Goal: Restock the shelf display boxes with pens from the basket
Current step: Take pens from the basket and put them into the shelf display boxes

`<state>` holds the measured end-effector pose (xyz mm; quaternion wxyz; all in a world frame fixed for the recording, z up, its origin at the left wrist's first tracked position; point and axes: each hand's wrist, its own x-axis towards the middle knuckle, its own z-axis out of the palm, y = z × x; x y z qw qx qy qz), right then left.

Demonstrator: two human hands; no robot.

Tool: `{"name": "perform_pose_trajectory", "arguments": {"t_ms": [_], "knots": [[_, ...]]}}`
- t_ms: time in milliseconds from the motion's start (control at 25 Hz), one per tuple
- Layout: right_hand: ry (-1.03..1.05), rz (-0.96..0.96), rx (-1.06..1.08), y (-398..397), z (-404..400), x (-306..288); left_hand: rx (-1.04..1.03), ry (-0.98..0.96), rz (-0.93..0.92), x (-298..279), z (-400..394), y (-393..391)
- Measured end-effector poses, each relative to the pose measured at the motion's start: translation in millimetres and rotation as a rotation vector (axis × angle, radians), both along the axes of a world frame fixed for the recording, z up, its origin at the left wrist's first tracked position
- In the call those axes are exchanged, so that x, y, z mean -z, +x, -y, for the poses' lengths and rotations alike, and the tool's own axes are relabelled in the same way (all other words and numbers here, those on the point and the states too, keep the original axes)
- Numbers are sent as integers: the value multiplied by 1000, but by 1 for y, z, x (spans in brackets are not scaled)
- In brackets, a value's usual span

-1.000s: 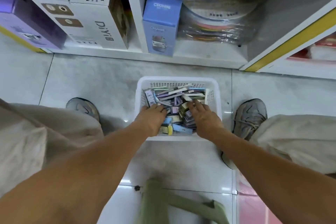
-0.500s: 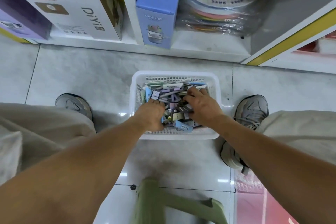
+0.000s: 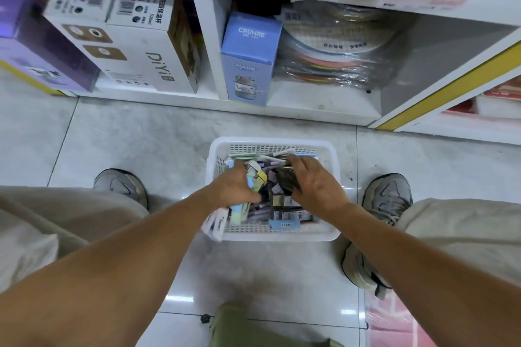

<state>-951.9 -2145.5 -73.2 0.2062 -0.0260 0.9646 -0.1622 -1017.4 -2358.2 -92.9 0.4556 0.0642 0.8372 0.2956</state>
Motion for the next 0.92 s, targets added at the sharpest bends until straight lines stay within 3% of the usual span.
{"name": "perform_pose_trajectory", "arguments": {"t_ms": [240, 480, 680, 920], "knots": [[40, -38, -92, 4, -1, -5, -258, 171, 117, -12, 0, -3], [-45, -215, -110, 2, 5, -9, -528, 281, 175, -19, -10, -11], [-43, -418, -170, 2, 21, -13, -855, 365, 441, -19, -13, -8], [-49, -495, -342, 17, 38, -16, -950, 525, 843, -20, -6, 5]]}}
